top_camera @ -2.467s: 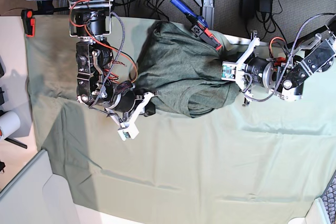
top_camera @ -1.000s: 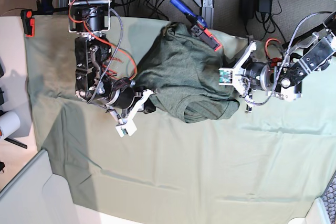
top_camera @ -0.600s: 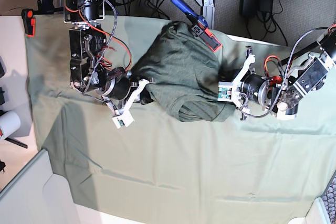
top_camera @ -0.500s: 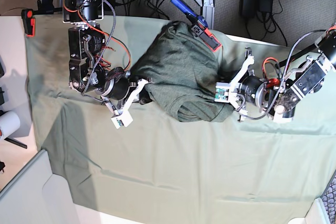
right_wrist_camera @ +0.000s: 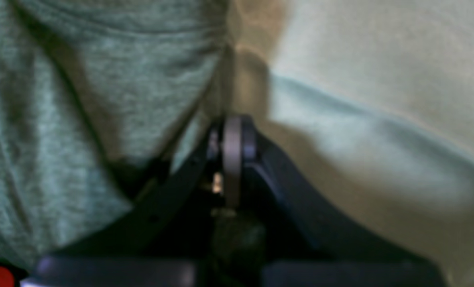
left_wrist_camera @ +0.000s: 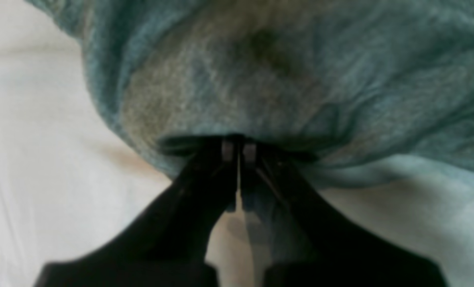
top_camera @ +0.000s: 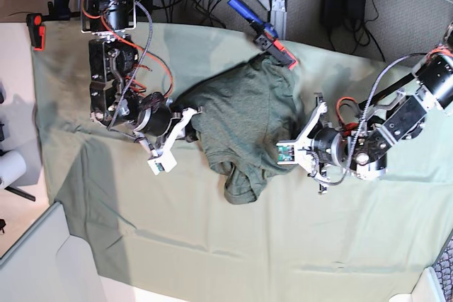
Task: Fold the T-shirt properly
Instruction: 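Pull the held shirt edge away from the right gripper, spreading the shirt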
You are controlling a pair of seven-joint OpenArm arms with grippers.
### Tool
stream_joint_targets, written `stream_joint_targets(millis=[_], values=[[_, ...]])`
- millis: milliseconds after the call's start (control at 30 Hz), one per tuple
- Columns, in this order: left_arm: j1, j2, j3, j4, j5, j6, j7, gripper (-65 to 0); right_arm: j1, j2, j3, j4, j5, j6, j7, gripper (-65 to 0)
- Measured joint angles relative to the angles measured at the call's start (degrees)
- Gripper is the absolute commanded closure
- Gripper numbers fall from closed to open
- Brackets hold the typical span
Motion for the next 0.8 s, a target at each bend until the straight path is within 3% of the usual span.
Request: stream_joint_targets(millis=[233, 433, 567, 800], values=[[-0.3, 0.2, 0.0, -0.9, 0.1, 0.0, -0.5, 0.0, -0.7, 0.0, 0.0, 0.0, 0.4, 0.0, 0.4, 0.0], [-0.4, 0.3, 0.0, -5.5, 2.9, -0.4, -7.4, 0.0, -0.8, 0.0, 0.0, 0.1, 0.7, 0.0, -0.2, 0.0], [-2.5, 3.0, -0.1, -10.7, 2.4, -1.9, -8.5, 0.0, -0.8, 0.0, 0.0, 0.1, 0.9, 0.0, -0.4, 0.0], [-5.9, 10.6, -0.5, -20.1, 3.5, -1.2, -9.2, 0.0, -0.8, 0.0, 0.0, 0.1, 2.1, 0.0, -1.3, 0.0]])
